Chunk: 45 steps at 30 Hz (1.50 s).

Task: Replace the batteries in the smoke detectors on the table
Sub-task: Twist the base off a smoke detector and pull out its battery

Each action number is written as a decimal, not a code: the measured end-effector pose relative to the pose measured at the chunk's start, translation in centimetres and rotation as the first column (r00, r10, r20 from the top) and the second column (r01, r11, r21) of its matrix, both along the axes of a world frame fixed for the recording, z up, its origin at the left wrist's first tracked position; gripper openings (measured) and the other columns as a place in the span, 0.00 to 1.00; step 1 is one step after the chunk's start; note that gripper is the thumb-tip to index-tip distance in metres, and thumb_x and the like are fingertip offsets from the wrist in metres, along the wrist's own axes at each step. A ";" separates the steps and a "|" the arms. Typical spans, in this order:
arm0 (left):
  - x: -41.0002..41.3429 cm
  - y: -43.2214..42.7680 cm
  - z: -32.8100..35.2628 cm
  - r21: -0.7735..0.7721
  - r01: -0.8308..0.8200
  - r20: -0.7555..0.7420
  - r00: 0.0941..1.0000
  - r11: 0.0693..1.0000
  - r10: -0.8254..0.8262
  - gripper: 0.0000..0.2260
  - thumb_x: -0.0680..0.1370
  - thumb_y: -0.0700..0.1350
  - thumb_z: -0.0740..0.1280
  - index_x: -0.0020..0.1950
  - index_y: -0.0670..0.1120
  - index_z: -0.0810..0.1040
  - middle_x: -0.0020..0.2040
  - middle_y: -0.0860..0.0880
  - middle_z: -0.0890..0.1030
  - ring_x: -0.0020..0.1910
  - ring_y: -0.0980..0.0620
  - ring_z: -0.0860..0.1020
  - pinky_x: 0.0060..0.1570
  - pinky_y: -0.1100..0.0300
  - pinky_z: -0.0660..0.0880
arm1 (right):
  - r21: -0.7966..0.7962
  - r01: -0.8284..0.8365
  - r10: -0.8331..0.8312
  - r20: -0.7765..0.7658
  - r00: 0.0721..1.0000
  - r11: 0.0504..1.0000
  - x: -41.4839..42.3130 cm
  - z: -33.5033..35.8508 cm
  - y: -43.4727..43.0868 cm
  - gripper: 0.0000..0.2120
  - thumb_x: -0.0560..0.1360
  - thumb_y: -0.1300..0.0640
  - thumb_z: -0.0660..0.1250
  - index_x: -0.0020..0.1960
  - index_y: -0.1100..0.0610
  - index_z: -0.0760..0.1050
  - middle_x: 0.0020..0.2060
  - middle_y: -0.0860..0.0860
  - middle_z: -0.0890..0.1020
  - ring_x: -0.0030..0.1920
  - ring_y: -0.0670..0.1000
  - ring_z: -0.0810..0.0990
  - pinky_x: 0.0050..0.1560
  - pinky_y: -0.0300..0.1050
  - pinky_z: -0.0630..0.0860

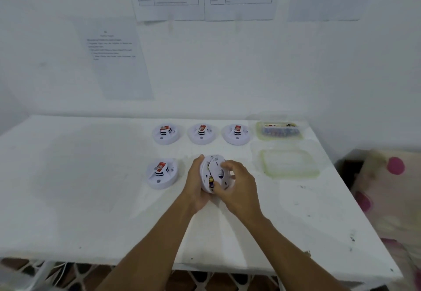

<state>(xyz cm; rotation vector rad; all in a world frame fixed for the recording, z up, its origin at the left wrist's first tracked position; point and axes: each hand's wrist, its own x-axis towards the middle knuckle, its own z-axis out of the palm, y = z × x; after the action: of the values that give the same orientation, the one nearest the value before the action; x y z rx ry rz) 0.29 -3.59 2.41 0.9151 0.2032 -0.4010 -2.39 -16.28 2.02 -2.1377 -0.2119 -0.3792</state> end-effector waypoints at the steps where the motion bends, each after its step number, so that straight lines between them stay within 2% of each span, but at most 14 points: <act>1: 0.1 0.3 0.1 0.010 0.008 -0.015 1.000 1.000 -0.008 0.26 0.80 0.62 0.55 0.61 0.43 0.79 0.55 0.40 0.83 0.50 0.43 0.83 0.49 0.52 0.80 | -0.002 -0.007 0.007 -0.005 1.000 1.000 0.1 0.0 -0.1 0.21 0.65 0.48 0.69 0.57 0.52 0.76 0.53 0.44 0.81 0.51 0.46 0.79 0.51 0.44 0.78; 4: 1.0 1.9 0.0 -0.048 -0.013 -0.042 0.999 0.999 0.011 0.29 0.77 0.65 0.57 0.63 0.43 0.77 0.59 0.39 0.80 0.56 0.41 0.79 0.58 0.46 0.74 | 0.012 0.013 -0.014 0.018 1.000 1.000 0.8 0.4 -1.5 0.07 0.72 0.58 0.67 0.49 0.53 0.79 0.39 0.42 0.81 0.39 0.40 0.79 0.41 0.40 0.77; 6: 1.5 2.8 -0.2 -0.122 -0.034 -0.057 0.998 0.992 0.028 0.30 0.76 0.66 0.58 0.65 0.43 0.77 0.63 0.38 0.79 0.60 0.39 0.77 0.62 0.42 0.72 | -0.067 0.066 -0.060 0.087 0.994 0.996 1.5 0.3 -3.4 0.06 0.75 0.64 0.65 0.47 0.55 0.79 0.35 0.42 0.80 0.36 0.40 0.77 0.38 0.36 0.71; 10: 2.2 3.8 -0.3 -0.211 -0.026 -0.052 0.999 0.977 0.015 0.27 0.74 0.60 0.63 0.65 0.43 0.77 0.64 0.38 0.78 0.65 0.37 0.74 0.61 0.40 0.72 | -0.289 0.049 -0.041 0.034 0.999 0.956 2.7 -1.4 -6.4 0.13 0.77 0.66 0.62 0.55 0.56 0.82 0.45 0.52 0.84 0.45 0.52 0.82 0.46 0.47 0.78; 14: 2.3 3.7 -0.6 -0.245 -0.028 -0.067 0.998 0.969 0.012 0.29 0.73 0.59 0.64 0.68 0.43 0.74 0.66 0.38 0.77 0.67 0.35 0.73 0.58 0.39 0.74 | -0.390 0.030 -0.021 0.028 0.999 0.921 3.1 -1.8 -6.6 0.16 0.76 0.68 0.62 0.59 0.58 0.81 0.49 0.53 0.83 0.50 0.55 0.79 0.50 0.39 0.71; 20: 2.7 4.1 -1.2 -0.249 -0.049 -0.094 0.995 0.967 0.026 0.27 0.76 0.60 0.61 0.69 0.44 0.74 0.66 0.37 0.77 0.67 0.35 0.73 0.61 0.37 0.73 | -0.492 -0.117 0.121 -0.023 0.992 0.863 2.2 -2.0 -6.1 0.18 0.71 0.52 0.70 0.59 0.56 0.80 0.57 0.51 0.81 0.56 0.53 0.77 0.57 0.45 0.72; 22: 2.8 4.1 -1.1 -0.259 -0.051 -0.110 0.994 0.964 0.023 0.26 0.77 0.59 0.61 0.69 0.43 0.74 0.66 0.37 0.76 0.68 0.34 0.72 0.63 0.36 0.70 | -0.467 -0.159 0.144 -0.069 0.987 0.870 2.3 -2.1 -6.3 0.17 0.71 0.56 0.72 0.59 0.58 0.80 0.57 0.52 0.81 0.56 0.54 0.78 0.58 0.40 0.70; 26: 2.6 3.9 -1.0 -0.276 -0.053 -0.135 0.991 0.960 0.016 0.25 0.79 0.58 0.59 0.69 0.43 0.73 0.66 0.36 0.76 0.67 0.33 0.72 0.65 0.35 0.68 | -0.368 -0.186 0.164 -0.090 0.982 0.911 2.7 -2.1 -6.6 0.15 0.70 0.67 0.70 0.57 0.59 0.82 0.56 0.53 0.83 0.57 0.51 0.79 0.60 0.22 0.61; 27: 2.5 3.9 -1.0 -0.282 -0.054 -0.135 0.991 0.958 0.016 0.25 0.80 0.58 0.59 0.69 0.43 0.73 0.66 0.36 0.77 0.67 0.33 0.72 0.65 0.35 0.68 | -0.350 -0.190 0.162 -0.106 0.981 0.917 2.8 -2.1 -6.7 0.16 0.71 0.67 0.70 0.57 0.58 0.81 0.57 0.51 0.82 0.58 0.50 0.79 0.61 0.23 0.63; 30: 2.5 3.7 -1.1 -0.292 -0.058 -0.136 0.991 0.955 0.019 0.25 0.79 0.59 0.59 0.69 0.43 0.74 0.65 0.36 0.77 0.67 0.34 0.73 0.61 0.36 0.73 | -0.301 -0.158 0.125 -0.125 0.984 0.941 2.9 -1.9 -6.6 0.18 0.71 0.64 0.70 0.61 0.56 0.80 0.59 0.49 0.82 0.59 0.49 0.78 0.63 0.42 0.73; 31: 2.6 3.6 -1.0 -0.297 -0.057 -0.133 0.991 0.953 0.018 0.25 0.79 0.59 0.60 0.68 0.43 0.74 0.65 0.36 0.77 0.67 0.34 0.73 0.60 0.36 0.73 | -0.276 -0.128 0.107 -0.093 0.990 0.952 2.9 -1.6 -6.3 0.17 0.71 0.62 0.71 0.60 0.56 0.80 0.58 0.49 0.82 0.58 0.49 0.79 0.62 0.45 0.74; 37: 2.7 1.9 0.0 -0.307 -0.066 -0.101 0.994 0.949 0.036 0.23 0.78 0.57 0.60 0.61 0.41 0.80 0.58 0.37 0.82 0.57 0.39 0.79 0.61 0.42 0.72 | -0.066 -0.079 0.082 0.043 0.996 0.995 3.2 2.1 -1.1 0.14 0.70 0.56 0.72 0.55 0.53 0.80 0.48 0.46 0.80 0.45 0.44 0.77 0.44 0.37 0.73; 41: 2.8 1.1 0.7 -0.280 -0.051 -0.076 0.997 0.959 0.031 0.23 0.78 0.58 0.59 0.52 0.43 0.86 0.53 0.41 0.83 0.50 0.44 0.82 0.53 0.51 0.77 | -0.012 -0.067 0.067 0.022 0.998 0.998 3.5 2.5 1.2 0.15 0.65 0.54 0.72 0.52 0.52 0.79 0.45 0.47 0.79 0.47 0.45 0.78 0.48 0.44 0.79; 45: 2.7 0.7 0.8 -0.248 -0.040 -0.031 0.999 0.968 0.033 0.21 0.75 0.57 0.62 0.49 0.43 0.86 0.50 0.42 0.83 0.49 0.46 0.82 0.53 0.52 0.77 | 0.005 -0.015 0.015 0.030 0.999 1.000 3.5 2.3 1.7 0.14 0.62 0.50 0.70 0.46 0.51 0.76 0.43 0.45 0.78 0.45 0.44 0.78 0.45 0.45 0.79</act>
<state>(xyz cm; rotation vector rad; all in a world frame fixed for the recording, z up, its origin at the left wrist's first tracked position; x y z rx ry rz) 2.96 -2.88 3.23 0.6582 0.1895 -0.3947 1.16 -14.60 4.27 -2.1250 -0.2435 -0.4034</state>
